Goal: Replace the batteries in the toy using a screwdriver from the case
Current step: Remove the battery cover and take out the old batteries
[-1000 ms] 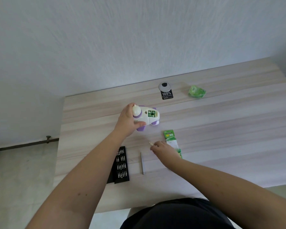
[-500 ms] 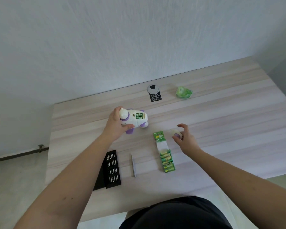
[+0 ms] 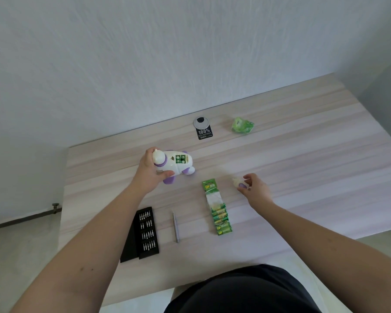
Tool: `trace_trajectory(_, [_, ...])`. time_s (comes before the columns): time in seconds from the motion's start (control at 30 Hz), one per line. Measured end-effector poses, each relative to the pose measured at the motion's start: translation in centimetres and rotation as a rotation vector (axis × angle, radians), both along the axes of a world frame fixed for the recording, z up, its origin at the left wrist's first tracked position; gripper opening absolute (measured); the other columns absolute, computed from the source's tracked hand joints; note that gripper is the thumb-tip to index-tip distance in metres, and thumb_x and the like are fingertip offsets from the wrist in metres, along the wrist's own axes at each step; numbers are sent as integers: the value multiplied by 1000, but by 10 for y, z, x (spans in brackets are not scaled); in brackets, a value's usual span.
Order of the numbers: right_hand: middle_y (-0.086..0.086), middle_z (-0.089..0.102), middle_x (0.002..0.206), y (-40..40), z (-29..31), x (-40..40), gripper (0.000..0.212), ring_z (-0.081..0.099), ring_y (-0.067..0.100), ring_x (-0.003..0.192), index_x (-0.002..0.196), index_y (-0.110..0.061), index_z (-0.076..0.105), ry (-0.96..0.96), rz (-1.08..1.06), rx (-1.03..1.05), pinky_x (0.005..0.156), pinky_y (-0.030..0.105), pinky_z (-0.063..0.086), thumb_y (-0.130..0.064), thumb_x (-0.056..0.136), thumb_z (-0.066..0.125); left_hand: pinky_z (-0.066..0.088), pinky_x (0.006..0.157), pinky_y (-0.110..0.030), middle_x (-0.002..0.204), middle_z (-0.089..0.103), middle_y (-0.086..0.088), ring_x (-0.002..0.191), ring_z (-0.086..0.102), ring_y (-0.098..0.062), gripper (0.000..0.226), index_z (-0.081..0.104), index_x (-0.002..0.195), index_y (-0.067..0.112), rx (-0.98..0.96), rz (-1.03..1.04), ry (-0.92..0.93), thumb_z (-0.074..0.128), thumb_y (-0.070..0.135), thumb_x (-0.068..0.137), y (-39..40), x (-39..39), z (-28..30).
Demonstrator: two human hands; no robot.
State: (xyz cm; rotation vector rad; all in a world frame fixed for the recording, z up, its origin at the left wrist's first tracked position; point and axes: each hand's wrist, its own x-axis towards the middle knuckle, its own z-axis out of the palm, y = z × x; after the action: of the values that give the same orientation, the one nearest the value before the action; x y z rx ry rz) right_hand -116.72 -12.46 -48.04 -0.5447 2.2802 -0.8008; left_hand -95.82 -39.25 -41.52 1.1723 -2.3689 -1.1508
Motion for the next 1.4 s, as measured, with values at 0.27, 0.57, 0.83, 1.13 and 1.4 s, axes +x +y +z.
trace_trajectory(0.27, [5,58,115,0,-4,-1,23,49,24,108,112,-17,63,130,79,95,87,32,41,-29,93,59,41,83,-28,117,50,-4,100,51,-19,80,40,123,15,26,-4,4,90,7,61,1,0,3])
trace_trajectory(0.57, [3,58,116,4,9,8,26,53,21,110,117,-15,60,104,-64,-39,83,30,41,-29,98,49,43,86,-30,116,50,-2,100,52,-19,83,41,126,12,9,-10,2,91,11,59,1,0,3])
trace_trajectory(0.83, [-6,63,113,-54,57,53,25,58,11,103,119,-27,59,58,-70,-157,91,32,47,-33,98,46,45,84,-27,105,56,6,98,56,-14,75,52,114,15,-83,-177,-35,92,15,51,-11,10,10])
trace_trajectory(1.13, [5,53,136,-122,95,98,42,53,24,114,144,-33,39,-118,19,-161,86,29,38,-27,103,29,51,91,-35,121,54,5,112,54,-13,78,51,121,26,-83,-271,-62,88,29,52,-27,28,-12])
trace_trajectory(1.4, [2,62,94,-138,98,123,30,58,13,72,125,-25,56,-219,-86,-280,64,18,43,-25,102,37,46,90,-28,125,52,10,112,52,-7,94,43,128,30,30,-143,58,93,28,49,-11,55,-11])
